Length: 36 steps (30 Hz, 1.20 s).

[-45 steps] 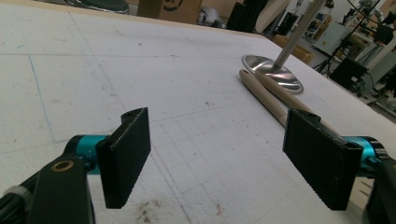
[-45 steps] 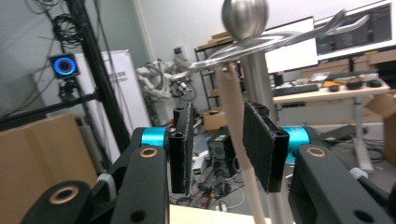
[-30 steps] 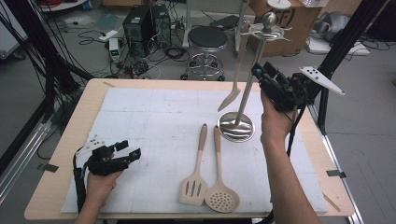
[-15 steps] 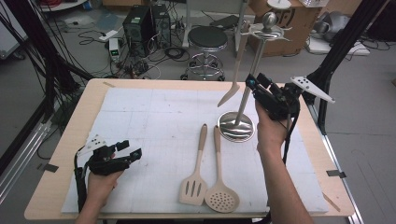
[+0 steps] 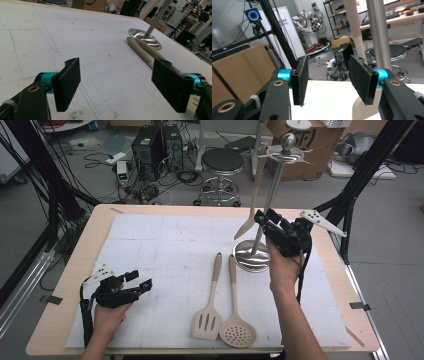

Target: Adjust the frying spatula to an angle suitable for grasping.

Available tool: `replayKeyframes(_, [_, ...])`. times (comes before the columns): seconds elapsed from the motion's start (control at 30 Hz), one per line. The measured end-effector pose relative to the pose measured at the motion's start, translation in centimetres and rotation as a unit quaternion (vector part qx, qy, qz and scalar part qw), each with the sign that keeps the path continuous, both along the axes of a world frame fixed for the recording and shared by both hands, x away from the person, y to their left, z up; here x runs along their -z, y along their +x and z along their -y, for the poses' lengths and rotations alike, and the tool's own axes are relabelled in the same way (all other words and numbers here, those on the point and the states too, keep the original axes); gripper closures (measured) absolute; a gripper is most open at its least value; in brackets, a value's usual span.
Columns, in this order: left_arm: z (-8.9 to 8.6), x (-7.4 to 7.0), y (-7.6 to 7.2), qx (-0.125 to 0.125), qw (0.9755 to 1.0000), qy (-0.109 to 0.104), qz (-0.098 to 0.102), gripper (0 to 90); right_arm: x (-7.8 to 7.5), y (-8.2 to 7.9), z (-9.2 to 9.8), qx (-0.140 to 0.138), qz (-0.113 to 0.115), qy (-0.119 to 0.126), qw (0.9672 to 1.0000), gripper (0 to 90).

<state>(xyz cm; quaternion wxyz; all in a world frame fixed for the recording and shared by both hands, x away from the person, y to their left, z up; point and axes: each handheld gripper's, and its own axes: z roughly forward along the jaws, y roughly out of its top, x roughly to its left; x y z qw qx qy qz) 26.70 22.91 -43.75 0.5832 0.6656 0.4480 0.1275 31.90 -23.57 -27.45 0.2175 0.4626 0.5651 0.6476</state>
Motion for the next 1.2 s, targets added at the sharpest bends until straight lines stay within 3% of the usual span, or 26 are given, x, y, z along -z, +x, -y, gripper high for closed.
replayKeyframes(0.53, [0.1, 0.0, 0.0, 0.002, 1.0, -0.001, 0.002, 23.9, 2.4, -0.2, -1.2, -0.029, -0.039, -0.005, 0.9988, 49.3])
replayKeyframes(0.77, [0.1, 0.0, 0.0, 0.002, 1.0, -0.001, 0.001, 23.9, 3.9, 0.0, -1.8, -0.054, -0.065, -0.001, 0.9965, 57.2])
replayKeyframes(1.2, [0.1, -0.1, 0.0, 0.002, 1.0, -0.002, 0.002, 23.9, 6.6, 0.3, -2.7, -0.074, -0.098, -0.014, 0.9923, 68.8])
